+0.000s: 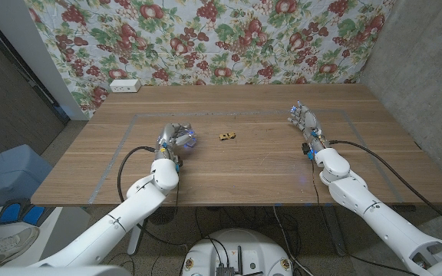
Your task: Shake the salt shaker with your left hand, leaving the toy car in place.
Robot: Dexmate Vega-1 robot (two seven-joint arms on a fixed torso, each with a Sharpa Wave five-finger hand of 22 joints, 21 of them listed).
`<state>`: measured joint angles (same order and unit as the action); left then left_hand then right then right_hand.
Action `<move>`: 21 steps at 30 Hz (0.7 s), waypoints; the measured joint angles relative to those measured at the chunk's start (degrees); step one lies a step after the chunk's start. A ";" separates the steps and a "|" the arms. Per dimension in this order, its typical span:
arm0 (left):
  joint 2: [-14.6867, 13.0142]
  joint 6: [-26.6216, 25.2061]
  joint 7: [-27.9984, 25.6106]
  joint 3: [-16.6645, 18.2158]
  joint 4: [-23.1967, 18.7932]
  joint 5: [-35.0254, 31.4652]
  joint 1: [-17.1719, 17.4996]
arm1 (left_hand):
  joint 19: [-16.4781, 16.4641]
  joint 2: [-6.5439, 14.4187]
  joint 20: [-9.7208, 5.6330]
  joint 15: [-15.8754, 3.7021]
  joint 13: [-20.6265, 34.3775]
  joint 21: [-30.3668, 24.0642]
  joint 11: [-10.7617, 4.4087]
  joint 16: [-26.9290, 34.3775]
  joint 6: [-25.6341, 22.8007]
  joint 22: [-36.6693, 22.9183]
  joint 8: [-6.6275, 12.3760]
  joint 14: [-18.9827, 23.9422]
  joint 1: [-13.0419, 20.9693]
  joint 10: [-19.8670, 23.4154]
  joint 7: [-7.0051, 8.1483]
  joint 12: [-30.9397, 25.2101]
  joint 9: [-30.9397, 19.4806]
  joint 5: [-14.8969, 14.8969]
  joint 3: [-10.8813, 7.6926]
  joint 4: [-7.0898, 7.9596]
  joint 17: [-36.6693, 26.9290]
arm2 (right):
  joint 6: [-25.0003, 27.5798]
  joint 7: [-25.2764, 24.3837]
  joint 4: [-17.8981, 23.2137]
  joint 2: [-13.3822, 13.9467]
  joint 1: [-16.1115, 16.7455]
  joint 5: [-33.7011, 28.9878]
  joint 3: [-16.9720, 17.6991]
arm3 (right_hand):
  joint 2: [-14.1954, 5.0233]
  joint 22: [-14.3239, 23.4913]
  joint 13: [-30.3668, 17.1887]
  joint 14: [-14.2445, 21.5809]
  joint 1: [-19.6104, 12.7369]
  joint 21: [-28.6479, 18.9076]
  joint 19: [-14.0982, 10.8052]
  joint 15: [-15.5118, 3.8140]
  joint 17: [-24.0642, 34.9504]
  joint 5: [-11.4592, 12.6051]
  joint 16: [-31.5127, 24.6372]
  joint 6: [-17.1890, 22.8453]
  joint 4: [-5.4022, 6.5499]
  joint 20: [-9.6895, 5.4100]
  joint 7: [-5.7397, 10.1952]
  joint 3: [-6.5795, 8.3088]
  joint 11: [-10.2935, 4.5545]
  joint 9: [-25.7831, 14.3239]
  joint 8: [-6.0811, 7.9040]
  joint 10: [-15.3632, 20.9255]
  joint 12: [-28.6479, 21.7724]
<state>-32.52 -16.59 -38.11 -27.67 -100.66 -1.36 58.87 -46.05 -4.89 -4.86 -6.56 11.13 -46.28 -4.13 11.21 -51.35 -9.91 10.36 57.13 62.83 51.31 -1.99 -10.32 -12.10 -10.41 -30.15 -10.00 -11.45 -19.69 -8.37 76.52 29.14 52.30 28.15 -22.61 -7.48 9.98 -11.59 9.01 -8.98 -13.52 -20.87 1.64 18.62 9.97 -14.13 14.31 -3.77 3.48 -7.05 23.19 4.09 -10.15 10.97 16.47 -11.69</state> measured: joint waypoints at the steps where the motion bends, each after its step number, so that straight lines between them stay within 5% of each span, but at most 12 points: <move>1: -0.05 0.00 0.00 -0.03 -0.09 0.00 -0.02 | 0.25 0.34 -0.25 -0.25 0.00 0.00 -0.14 -0.01 0.41 0.00 0.00 -0.24 -0.34 -0.55 0.39 0.00 0.00 0.00 0.00 0.00 -0.09 | -0.01 -0.01 0.00 0.00 0.00 0.01 0.00 | 0.00 0.00 0.00 0.00 0.00 0.00 0.00 0.00 0.00 0.00 0.00 0.00 0.08 0.00 0.00 0.08 0.00 0.00 0.00 0.00 0.00; 7: -0.41 -1.74 0.49 -0.29 -0.86 0.19 -0.11 | 3.41 1.94 0.17 -1.68 0.00 -3.33 -0.79 0.06 4.30 -0.01 -0.01 -2.36 -1.94 -3.78 1.16 -0.01 0.10 0.00 0.00 0.00 -0.96 | -0.17 -0.16 -0.09 -0.11 0.06 0.02 0.04 | 0.00 0.00 0.00 0.00 0.00 0.00 0.00 0.00 0.00 0.00 0.00 0.00 0.15 0.00 0.00 0.15 0.00 0.00 0.00 0.00 0.00; 12: -0.53 -2.45 0.39 -0.37 -1.30 0.16 -0.11 | 6.87 3.19 1.06 -0.65 0.00 -8.22 -0.65 0.20 7.17 -0.01 -0.01 -5.48 -3.19 -6.20 1.79 -0.01 0.35 -0.40 -0.10 -0.09 -1.15 | -0.23 -0.26 -0.09 -0.12 0.14 -0.02 0.05 | 0.00 0.00 0.00 0.00 0.00 0.00 -0.22 0.00 0.00 0.00 0.00 0.00 0.15 -0.22 0.00 0.15 0.00 0.00 0.00 0.00 0.00; 21: -0.88 -2.95 -0.09 -0.56 -2.32 -0.05 0.28 | 12.19 4.54 1.78 0.96 0.00 -7.61 -1.40 0.37 10.68 -0.33 -0.01 -10.80 -2.57 -10.54 2.82 -0.03 0.66 -0.45 -0.17 0.41 -2.02 | -0.38 -0.54 0.14 -0.13 0.28 -0.29 0.05 | 0.00 0.00 0.00 0.31 0.00 0.00 -0.41 0.32 -0.29 0.00 0.00 0.00 0.15 -0.41 0.00 0.15 0.00 0.00 0.00 0.00 0.00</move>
<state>-33.40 -19.54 -38.20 -28.23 -102.98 -1.41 59.15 -33.85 -0.34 -3.08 -5.60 11.13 -53.89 -5.53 11.58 -40.67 -10.24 10.35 46.33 60.26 40.78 0.83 -10.35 -11.44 -10.87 -30.33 -9.59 -13.47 -20.08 -8.91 76.66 29.01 52.58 27.86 -22.56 -7.48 9.98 -11.59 9.33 -8.98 -13.53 -21.28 1.96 18.34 9.97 -14.13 14.31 -3.63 3.07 -7.05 23.34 4.09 -10.15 10.97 16.47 -11.69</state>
